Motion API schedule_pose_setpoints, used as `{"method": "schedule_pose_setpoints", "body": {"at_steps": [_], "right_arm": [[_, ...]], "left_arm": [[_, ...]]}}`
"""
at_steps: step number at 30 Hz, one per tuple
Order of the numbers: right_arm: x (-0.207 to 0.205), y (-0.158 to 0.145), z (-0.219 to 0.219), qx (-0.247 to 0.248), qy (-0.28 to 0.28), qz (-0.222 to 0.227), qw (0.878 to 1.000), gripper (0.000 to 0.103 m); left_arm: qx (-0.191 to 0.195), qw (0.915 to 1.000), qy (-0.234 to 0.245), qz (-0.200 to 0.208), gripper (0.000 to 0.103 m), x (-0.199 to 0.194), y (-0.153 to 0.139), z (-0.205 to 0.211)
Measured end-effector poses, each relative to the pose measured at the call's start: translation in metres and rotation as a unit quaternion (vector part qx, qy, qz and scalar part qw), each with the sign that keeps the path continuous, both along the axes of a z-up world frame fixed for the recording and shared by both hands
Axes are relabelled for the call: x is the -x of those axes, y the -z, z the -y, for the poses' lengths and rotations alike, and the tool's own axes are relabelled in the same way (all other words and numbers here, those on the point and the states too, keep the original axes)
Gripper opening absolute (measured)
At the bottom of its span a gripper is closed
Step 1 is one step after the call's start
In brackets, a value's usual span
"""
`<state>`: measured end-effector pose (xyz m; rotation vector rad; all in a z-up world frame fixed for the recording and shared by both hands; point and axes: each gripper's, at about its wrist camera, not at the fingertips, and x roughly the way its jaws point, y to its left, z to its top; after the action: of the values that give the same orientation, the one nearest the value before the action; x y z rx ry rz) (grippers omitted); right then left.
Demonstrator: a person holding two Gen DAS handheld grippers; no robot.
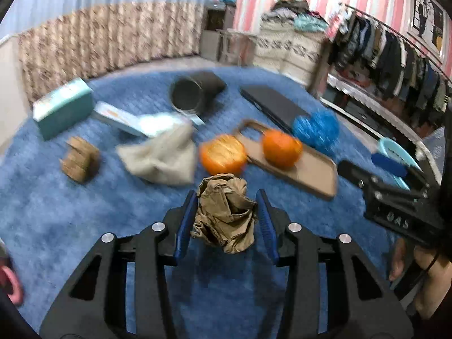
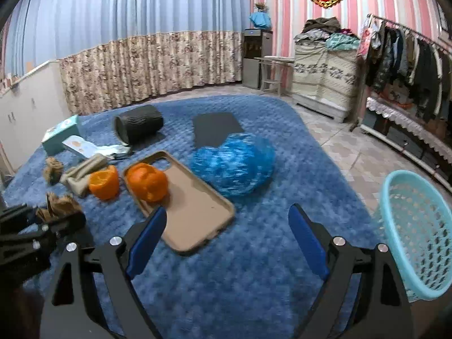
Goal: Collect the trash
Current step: 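Grasp the orange peel with the right tool while the left carries the paper to the basket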
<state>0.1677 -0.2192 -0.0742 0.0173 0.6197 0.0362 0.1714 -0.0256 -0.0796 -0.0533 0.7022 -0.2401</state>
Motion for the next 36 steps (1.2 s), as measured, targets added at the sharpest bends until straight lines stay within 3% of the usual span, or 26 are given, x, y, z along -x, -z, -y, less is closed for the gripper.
{"method": "schedule_pose_setpoints", "body": {"at_steps": [6,10,12,17,21,23,29,36], "right_arm": [[-0.016,-0.003,-0.027,-0.014,-0.044,-0.008,0.999,0.086],[-0.036,-0.001,-0.044,-0.008,-0.063,-0.025,0.998,0.085],[-0.043,0.006,-0.054,-0.003,-0.074,-0.04,0.996,0.068],[-0.059,0.023,-0.059,-0.019,-0.087,-0.081,0.993,0.053],[-0.059,0.021,-0.062,-0.029,-0.103,-0.075,0.991,0.033],[-0.058,0.019,-0.061,-0.035,-0.107,-0.072,0.991,0.028],[-0.038,-0.009,-0.037,-0.037,-0.09,-0.03,0.995,0.027],[-0.003,-0.041,0.031,-0.045,-0.009,0.014,0.999,0.027]], "left_arm": [[-0.029,0.9953,-0.079,0.05,0.041,-0.008,-0.012,-0.038],[-0.027,0.9923,-0.113,0.043,0.042,-0.019,-0.008,-0.057],[-0.031,0.9912,-0.122,0.042,0.042,-0.021,-0.007,-0.061],[-0.029,0.9913,-0.121,0.042,0.042,-0.024,-0.008,-0.067],[-0.029,0.992,-0.117,0.037,0.042,-0.03,-0.007,-0.067],[-0.034,0.9921,-0.115,0.038,0.042,-0.03,-0.008,-0.063],[-0.023,0.994,-0.095,0.049,0.042,-0.029,-0.027,-0.048],[-0.006,0.9968,-0.043,0.067,0.042,-0.026,-0.054,0.003]]}}
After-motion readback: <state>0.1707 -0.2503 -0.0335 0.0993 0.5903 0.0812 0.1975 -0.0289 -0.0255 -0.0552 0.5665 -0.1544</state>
